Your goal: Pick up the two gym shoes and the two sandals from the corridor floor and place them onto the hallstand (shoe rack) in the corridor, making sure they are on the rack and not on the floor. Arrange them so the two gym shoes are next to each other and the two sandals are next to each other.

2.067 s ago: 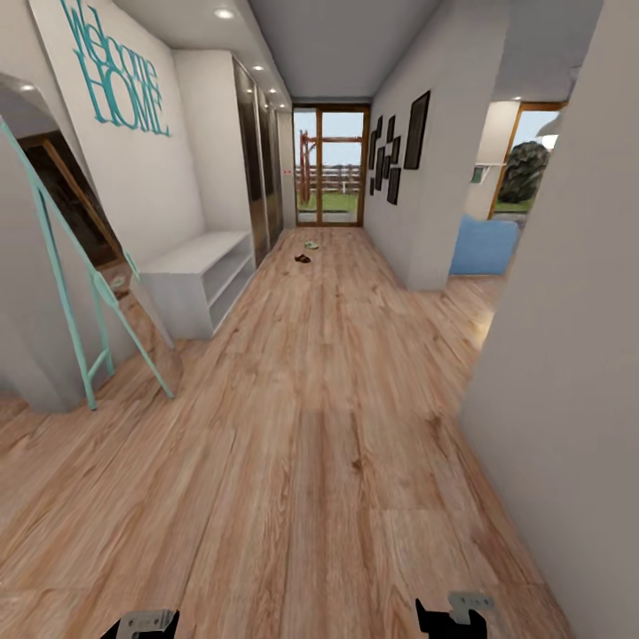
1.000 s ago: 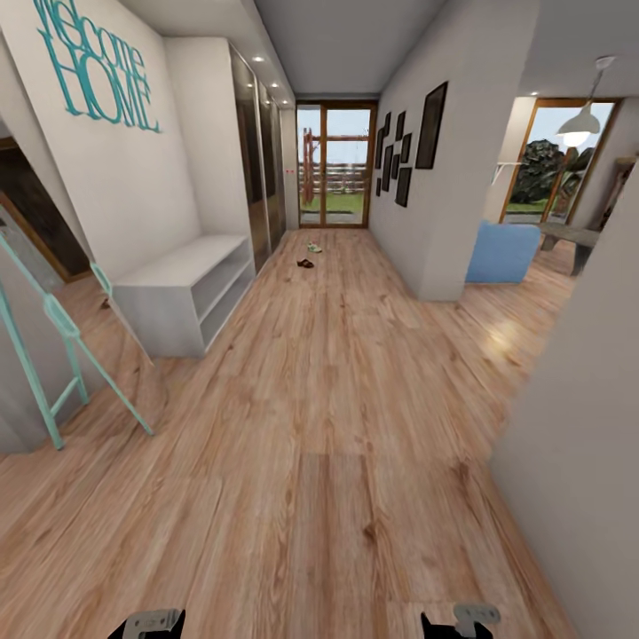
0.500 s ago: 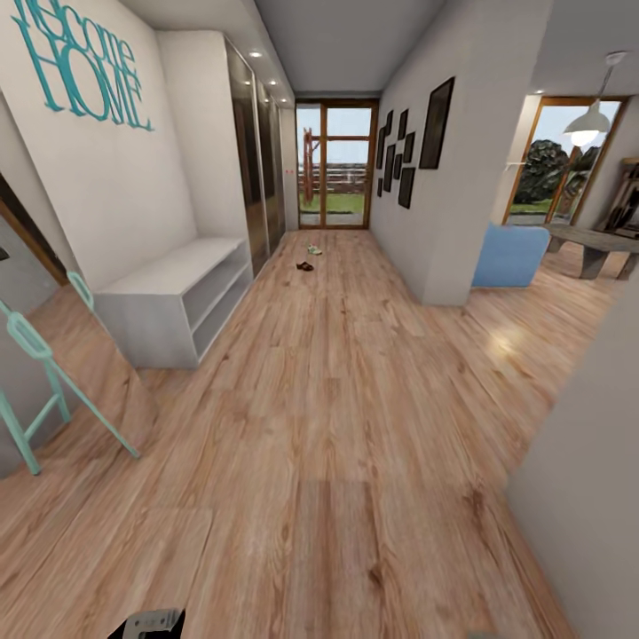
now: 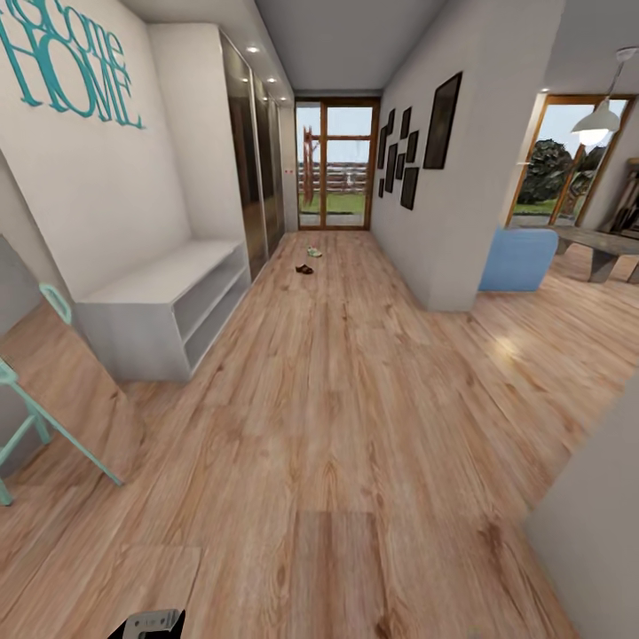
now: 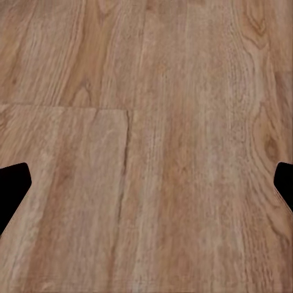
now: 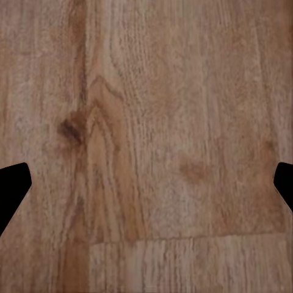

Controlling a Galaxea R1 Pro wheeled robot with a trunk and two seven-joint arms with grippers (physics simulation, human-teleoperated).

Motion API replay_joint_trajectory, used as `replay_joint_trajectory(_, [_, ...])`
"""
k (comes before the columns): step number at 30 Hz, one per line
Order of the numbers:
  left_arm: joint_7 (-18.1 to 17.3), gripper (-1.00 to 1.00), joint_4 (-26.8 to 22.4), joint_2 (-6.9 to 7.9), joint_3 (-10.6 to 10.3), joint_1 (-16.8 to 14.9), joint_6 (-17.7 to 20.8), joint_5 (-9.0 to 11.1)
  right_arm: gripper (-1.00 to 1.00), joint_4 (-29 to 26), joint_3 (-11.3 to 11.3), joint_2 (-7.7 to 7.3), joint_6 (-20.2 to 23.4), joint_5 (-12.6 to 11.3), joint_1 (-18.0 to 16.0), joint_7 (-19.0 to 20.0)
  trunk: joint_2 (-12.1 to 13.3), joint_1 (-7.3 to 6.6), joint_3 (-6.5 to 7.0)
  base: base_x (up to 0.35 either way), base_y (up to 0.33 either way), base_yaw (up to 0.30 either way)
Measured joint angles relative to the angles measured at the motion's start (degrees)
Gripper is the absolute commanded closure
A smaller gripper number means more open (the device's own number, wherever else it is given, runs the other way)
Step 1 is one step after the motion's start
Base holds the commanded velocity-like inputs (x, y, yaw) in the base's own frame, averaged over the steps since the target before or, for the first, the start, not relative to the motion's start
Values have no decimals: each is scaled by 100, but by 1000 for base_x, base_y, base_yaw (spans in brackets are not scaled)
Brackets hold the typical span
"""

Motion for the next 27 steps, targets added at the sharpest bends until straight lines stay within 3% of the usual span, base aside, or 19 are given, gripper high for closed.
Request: replay_joint_trajectory(27, [0, -100, 0, 0, 0, 0, 1, 0, -100, 0, 0, 2, 0, 0, 1, -1, 0, 0, 0, 340, 0, 0])
